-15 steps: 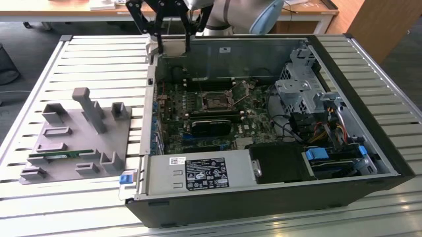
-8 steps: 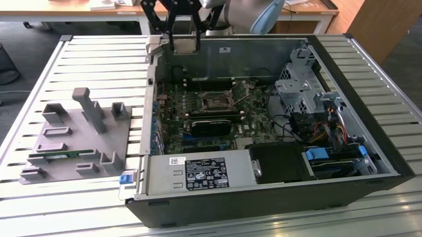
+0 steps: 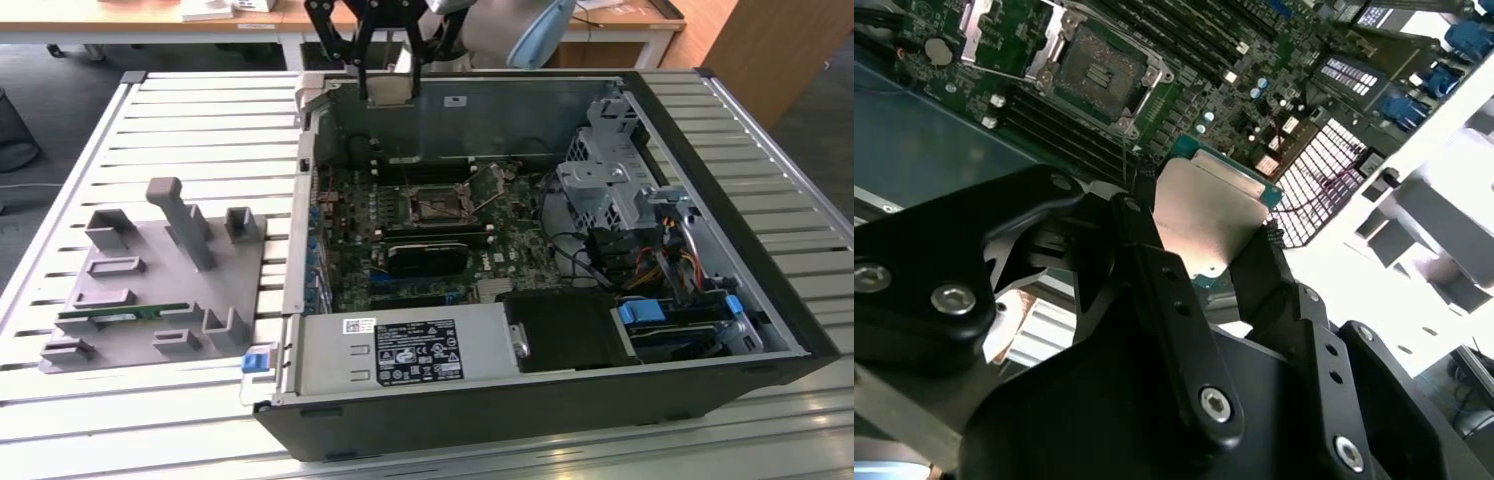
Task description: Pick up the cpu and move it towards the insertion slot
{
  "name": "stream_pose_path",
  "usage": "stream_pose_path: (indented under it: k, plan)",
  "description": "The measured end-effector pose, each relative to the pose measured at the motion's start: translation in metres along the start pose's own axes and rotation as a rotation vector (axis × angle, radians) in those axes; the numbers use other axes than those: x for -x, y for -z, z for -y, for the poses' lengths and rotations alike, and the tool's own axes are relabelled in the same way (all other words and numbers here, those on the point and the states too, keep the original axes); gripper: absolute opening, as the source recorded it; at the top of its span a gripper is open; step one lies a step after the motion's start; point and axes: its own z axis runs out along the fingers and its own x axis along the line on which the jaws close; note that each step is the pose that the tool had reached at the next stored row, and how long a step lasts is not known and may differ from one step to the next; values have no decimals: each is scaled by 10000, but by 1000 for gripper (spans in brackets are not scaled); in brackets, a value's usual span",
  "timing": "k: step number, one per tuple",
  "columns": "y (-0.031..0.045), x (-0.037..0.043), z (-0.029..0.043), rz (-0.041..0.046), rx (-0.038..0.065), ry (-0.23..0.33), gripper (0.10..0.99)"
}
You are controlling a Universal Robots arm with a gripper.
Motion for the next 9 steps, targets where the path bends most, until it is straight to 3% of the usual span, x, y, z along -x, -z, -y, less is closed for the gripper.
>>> stream_pose_path:
  k: [9]
  plan:
    - [-4,59,-16,65,2,2,545]
